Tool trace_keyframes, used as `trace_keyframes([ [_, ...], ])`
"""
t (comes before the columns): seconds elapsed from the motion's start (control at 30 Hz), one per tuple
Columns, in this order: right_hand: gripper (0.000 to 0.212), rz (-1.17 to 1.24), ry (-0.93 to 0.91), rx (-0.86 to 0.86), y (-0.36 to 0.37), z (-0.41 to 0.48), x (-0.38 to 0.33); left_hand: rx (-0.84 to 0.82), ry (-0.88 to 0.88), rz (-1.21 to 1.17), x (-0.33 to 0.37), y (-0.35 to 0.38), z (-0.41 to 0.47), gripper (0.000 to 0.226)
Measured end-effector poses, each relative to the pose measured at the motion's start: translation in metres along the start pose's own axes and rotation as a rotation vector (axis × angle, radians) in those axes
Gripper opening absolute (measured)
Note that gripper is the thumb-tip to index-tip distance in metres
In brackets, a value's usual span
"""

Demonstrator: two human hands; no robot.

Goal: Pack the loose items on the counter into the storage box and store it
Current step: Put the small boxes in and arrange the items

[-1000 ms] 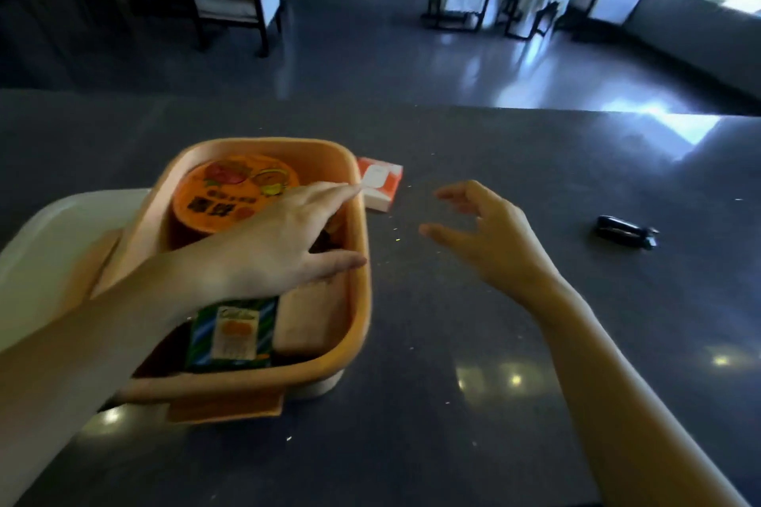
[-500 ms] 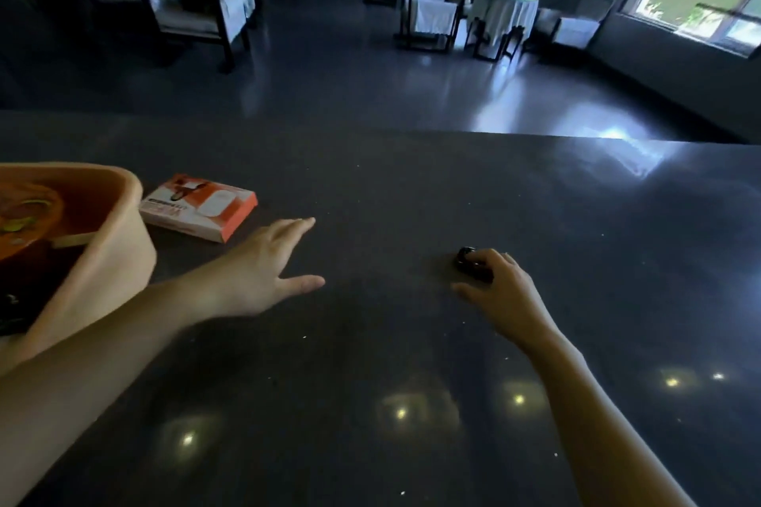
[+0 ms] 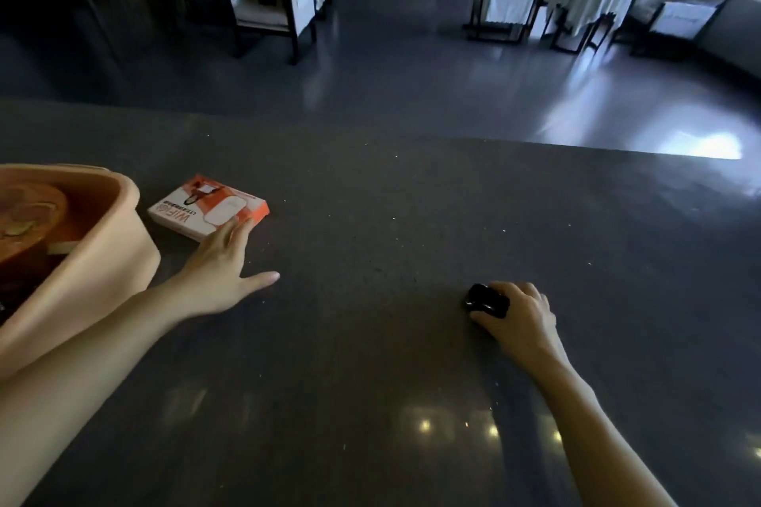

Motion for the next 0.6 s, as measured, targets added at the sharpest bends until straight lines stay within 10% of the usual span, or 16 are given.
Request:
trace_keyframes([
  [0.6, 0.052, 0.135, -0.342, -0.184, 0.053, 0.041, -0.189, -0.122, -0.134, 0.176, -0.034, 0.008, 0.052, 0.101],
])
Point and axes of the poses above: each hand's wrist, its own z-axis towards the middle knuckle, its own y-axis out of the palm, x = y × z, the point moved 3 cm from there along z, towards the middle knuckle, and after that the axes turned 8 degrees about y, right-handed, at the moved point
